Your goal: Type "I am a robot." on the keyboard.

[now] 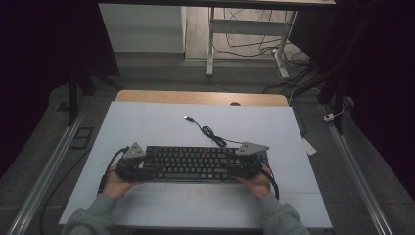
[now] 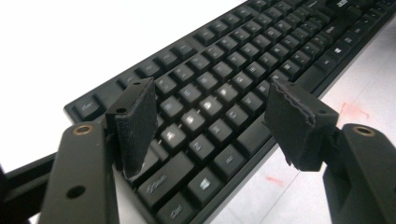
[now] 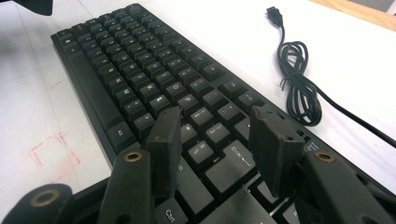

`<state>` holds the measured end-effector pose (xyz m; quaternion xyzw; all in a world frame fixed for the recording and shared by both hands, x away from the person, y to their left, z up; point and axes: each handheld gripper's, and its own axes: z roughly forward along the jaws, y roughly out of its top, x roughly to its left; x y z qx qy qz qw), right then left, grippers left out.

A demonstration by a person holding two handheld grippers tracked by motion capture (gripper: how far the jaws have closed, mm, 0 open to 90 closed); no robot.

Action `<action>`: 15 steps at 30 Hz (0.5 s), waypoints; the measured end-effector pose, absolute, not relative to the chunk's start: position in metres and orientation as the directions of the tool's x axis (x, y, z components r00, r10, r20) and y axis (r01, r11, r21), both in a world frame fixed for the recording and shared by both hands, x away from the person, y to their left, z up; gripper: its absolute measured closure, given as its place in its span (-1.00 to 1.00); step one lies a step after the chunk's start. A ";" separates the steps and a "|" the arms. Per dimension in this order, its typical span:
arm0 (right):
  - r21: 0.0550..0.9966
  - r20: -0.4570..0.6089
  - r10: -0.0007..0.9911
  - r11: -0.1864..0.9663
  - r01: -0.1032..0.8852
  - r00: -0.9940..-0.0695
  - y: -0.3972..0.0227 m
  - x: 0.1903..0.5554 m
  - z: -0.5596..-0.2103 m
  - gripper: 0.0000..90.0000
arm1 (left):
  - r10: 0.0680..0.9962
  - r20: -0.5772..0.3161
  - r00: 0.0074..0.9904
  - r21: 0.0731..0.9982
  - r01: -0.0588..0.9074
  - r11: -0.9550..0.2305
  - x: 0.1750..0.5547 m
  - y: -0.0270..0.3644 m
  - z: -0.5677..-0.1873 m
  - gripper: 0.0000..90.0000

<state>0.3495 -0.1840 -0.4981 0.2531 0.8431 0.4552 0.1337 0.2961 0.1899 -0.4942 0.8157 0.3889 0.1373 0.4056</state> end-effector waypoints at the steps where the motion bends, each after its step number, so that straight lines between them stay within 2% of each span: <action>1: 0.832 0.002 0.550 0.462 0.306 -0.835 -0.186 0.349 -0.498 0.20 | 0.740 -0.094 0.666 0.768 0.522 -0.372 0.298 0.188 -0.493 -0.23; 9: 0.832 -0.003 0.567 0.459 0.313 -0.824 -0.197 0.344 -0.498 0.20 | 0.694 -0.094 0.713 0.750 0.510 -0.422 0.313 0.162 -0.486 -0.16; 15: 0.830 -0.002 0.559 0.463 0.310 -0.829 -0.195 0.345 -0.502 0.19 | 0.655 -0.093 0.750 0.735 0.496 -0.463 0.311 0.152 -0.492 0.03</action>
